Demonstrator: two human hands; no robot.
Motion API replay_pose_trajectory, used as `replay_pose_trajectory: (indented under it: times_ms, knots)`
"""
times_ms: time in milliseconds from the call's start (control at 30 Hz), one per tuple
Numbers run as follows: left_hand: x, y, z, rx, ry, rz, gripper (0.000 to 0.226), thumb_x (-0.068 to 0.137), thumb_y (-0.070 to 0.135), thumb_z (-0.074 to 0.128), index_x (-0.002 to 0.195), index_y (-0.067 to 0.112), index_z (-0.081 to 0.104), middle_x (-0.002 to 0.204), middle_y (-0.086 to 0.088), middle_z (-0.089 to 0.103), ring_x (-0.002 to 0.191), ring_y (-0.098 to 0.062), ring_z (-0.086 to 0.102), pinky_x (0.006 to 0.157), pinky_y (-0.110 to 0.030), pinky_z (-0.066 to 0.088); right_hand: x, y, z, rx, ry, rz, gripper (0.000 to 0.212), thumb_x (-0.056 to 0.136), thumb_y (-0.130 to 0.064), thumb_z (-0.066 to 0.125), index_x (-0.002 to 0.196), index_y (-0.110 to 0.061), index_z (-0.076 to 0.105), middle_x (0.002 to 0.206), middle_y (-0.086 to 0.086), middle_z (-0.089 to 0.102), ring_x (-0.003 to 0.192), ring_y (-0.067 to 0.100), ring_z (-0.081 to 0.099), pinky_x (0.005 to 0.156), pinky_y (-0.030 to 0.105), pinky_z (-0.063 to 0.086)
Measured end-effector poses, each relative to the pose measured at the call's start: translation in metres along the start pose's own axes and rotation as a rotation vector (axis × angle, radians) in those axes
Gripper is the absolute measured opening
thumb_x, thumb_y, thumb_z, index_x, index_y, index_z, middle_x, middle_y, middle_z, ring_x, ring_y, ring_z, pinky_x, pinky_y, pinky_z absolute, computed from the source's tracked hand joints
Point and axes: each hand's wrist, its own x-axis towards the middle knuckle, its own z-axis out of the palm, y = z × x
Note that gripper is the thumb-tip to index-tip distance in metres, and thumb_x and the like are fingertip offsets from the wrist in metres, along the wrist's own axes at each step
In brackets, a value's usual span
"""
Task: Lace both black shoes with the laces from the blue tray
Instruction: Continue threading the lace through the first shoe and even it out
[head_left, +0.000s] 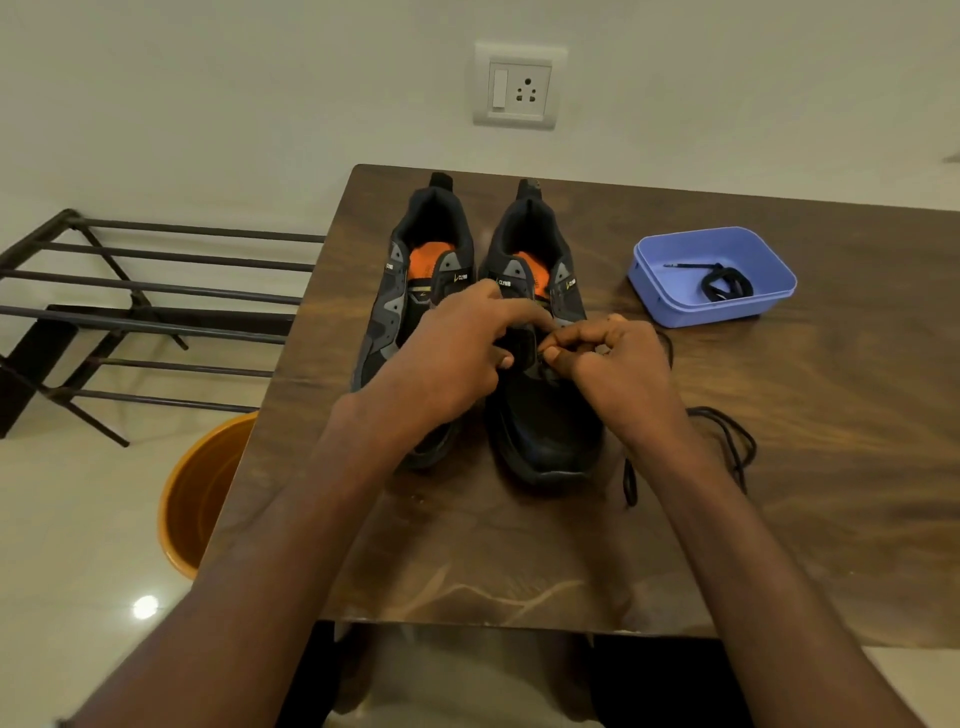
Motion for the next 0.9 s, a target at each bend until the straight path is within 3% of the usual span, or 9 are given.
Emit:
replay_pose_trajectory:
  times_ms: [133, 200, 300, 367, 433, 533, 700, 833, 900]
  knots:
    - [0.003, -0.001, 0.004, 0.023, 0.08, 0.034, 0.05, 0.084, -0.009, 0.067, 0.112, 0.033, 0.062, 0.09, 0.015, 0.04, 0.082, -0.005, 0.043, 0.071, -0.017, 0.034, -0.003, -0.001, 0.015, 0.064, 0.085, 0.084, 0.03, 0.089, -0.012, 0.072, 0.069, -0.034, 0.074, 0.079, -0.012, 0.072, 0.09, 0.001, 0.061, 0.08, 0.031, 0.053]
    - [0.003, -0.003, 0.006, 0.013, 0.111, 0.04, 0.047, 0.085, -0.009, 0.067, 0.109, 0.031, 0.062, 0.094, 0.014, 0.043, 0.085, -0.006, 0.046, 0.073, -0.018, 0.038, -0.004, -0.004, 0.019, 0.172, 0.08, 0.145, 0.029, 0.089, -0.011, 0.071, 0.068, -0.03, 0.078, 0.072, -0.011, 0.073, 0.085, 0.004, 0.068, 0.075, 0.031, 0.057]
    - [0.003, -0.006, 0.009, -0.036, 0.146, 0.064, 0.042, 0.086, -0.007, 0.067, 0.107, 0.029, 0.064, 0.096, 0.009, 0.053, 0.086, -0.011, 0.054, 0.083, -0.037, 0.055, -0.007, -0.009, 0.014, 0.147, 0.03, 0.128, 0.017, 0.094, -0.013, 0.071, 0.088, -0.025, 0.082, 0.077, -0.021, 0.064, 0.086, -0.006, 0.062, 0.072, 0.02, 0.049]
    - [0.002, -0.005, 0.01, -0.074, 0.16, 0.061, 0.04, 0.088, -0.006, 0.066, 0.109, 0.028, 0.067, 0.091, 0.009, 0.055, 0.086, -0.012, 0.057, 0.086, -0.043, 0.057, -0.007, -0.007, 0.011, 0.091, 0.025, 0.092, 0.015, 0.096, -0.016, 0.071, 0.102, -0.024, 0.081, 0.085, -0.026, 0.054, 0.09, -0.002, 0.057, 0.078, 0.021, 0.049]
    - [0.0, -0.004, 0.011, -0.099, 0.172, 0.052, 0.038, 0.09, -0.005, 0.065, 0.111, 0.027, 0.068, 0.083, 0.011, 0.054, 0.086, -0.012, 0.059, 0.087, -0.043, 0.057, -0.007, -0.006, 0.011, 0.053, 0.038, 0.081, 0.016, 0.096, -0.02, 0.071, 0.107, -0.028, 0.08, 0.086, -0.027, 0.055, 0.092, 0.001, 0.059, 0.086, 0.03, 0.055]
    - [-0.001, -0.005, 0.011, -0.151, 0.185, 0.045, 0.037, 0.092, -0.004, 0.065, 0.111, 0.027, 0.069, 0.078, 0.011, 0.057, 0.083, -0.01, 0.062, 0.085, -0.041, 0.059, -0.009, -0.005, 0.012, -0.001, 0.1, 0.07, 0.013, 0.094, -0.025, 0.074, 0.104, -0.032, 0.078, 0.086, -0.022, 0.066, 0.093, 0.004, 0.064, 0.087, 0.039, 0.058]
    - [-0.002, -0.007, 0.017, -0.195, 0.241, 0.037, 0.037, 0.092, -0.006, 0.065, 0.111, 0.026, 0.071, 0.082, 0.005, 0.066, 0.08, -0.007, 0.066, 0.08, -0.037, 0.061, -0.009, -0.005, 0.021, -0.038, 0.137, 0.072, 0.012, 0.097, -0.028, 0.07, 0.1, -0.028, 0.081, 0.101, -0.008, 0.073, 0.095, 0.007, 0.066, 0.075, 0.029, 0.054]
    - [-0.002, -0.007, 0.018, -0.178, 0.245, 0.045, 0.044, 0.088, -0.009, 0.067, 0.114, 0.026, 0.071, 0.085, 0.008, 0.064, 0.086, -0.01, 0.066, 0.084, -0.039, 0.06, -0.011, -0.01, 0.01, 0.079, 0.0, 0.148, 0.02, 0.103, -0.022, 0.061, 0.112, -0.026, 0.078, 0.098, -0.02, 0.056, 0.094, 0.001, 0.055, 0.069, 0.016, 0.04]
    - [-0.003, -0.006, 0.017, -0.165, 0.235, 0.05, 0.046, 0.088, -0.009, 0.068, 0.118, 0.026, 0.071, 0.084, 0.012, 0.06, 0.087, -0.009, 0.064, 0.086, -0.04, 0.06, -0.012, -0.004, 0.005, -0.107, 0.003, 0.021, 0.025, 0.103, -0.019, 0.059, 0.121, -0.029, 0.074, 0.1, -0.015, 0.049, 0.095, 0.003, 0.05, 0.073, 0.016, 0.039]
